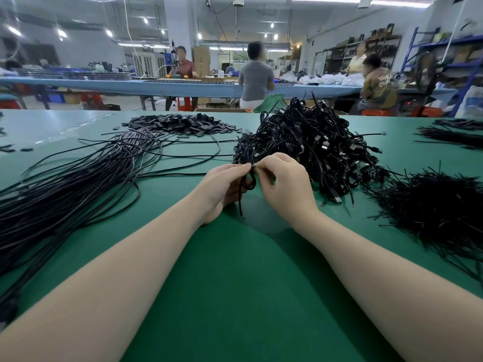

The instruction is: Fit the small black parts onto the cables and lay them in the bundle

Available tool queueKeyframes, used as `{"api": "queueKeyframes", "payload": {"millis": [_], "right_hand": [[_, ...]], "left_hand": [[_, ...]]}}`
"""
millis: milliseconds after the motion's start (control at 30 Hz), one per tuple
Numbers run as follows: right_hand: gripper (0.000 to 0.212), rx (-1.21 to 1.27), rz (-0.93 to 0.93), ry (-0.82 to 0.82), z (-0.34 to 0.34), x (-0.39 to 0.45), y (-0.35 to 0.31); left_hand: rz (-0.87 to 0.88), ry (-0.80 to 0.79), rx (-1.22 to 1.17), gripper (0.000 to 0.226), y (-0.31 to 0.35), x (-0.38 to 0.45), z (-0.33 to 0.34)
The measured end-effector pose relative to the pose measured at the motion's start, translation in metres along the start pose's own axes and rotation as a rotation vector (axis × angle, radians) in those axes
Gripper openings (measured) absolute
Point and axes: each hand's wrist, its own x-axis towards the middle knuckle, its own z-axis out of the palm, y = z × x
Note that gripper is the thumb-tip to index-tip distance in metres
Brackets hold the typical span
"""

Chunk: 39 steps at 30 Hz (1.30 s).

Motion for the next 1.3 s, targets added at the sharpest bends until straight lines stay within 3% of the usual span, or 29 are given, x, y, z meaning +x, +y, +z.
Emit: {"api": "queueKeyframes", "payload": {"millis": [233,467,567,633,833,933,1000,1100,1167,1233,1300], "right_hand": [[0.006,-0.145,-0.149,-0.038,0.001,0.001,-0.007],[0.009,-0.334,-0.353,-0.097,-0.004,0.003,-0.015],[0.002,-0.304,-0.24,-0.157,-0.014,0.013,-0.018],[0.013,-0.283,-0.146,-0.186,-0.025,0.031,-0.019],[0.028,-0.581,-0.031,-0.036,-0.077,0.167,-0.001],[0.028,-0.68,0.206,-0.265,-0.084,0.209,0.021],[0.029,-0.695,0.223,-0.43,-0.07,0.2,0.02],[0.033,-0.631,0.156,-0.443,-0.04,0.144,-0.002],[0.036,-0.584,0.136,-0.484,-0.011,0.08,-0.014],[0.041,-0.503,0.19,-0.636,0.011,0.019,-0.023],[0.042,-0.366,0.301,-0.71,0.022,-0.017,-0.022]], "left_hand": [[-0.097,-0.061,0.098,0.032,0.001,0.002,-0.002],[-0.234,-0.298,-0.082,0.046,0.014,0.001,-0.019],[-0.169,-0.199,-0.001,0.047,0.008,0.002,-0.011],[-0.097,-0.085,0.032,0.047,0.001,0.004,-0.006],[0.01,-0.039,0.13,0.034,-0.004,0.004,-0.004],[0.013,-0.064,0.122,0.033,-0.006,0.004,-0.003],[0.048,-0.006,0.134,0.028,-0.009,0.005,0.0],[0.247,0.311,0.368,0.015,-0.011,0.009,-0.003],[0.36,0.472,0.625,0.035,-0.004,0.014,-0.022],[0.302,0.525,0.923,0.051,0.011,0.018,-0.048],[0.109,0.566,1.258,0.059,0.028,0.021,-0.085]]}}
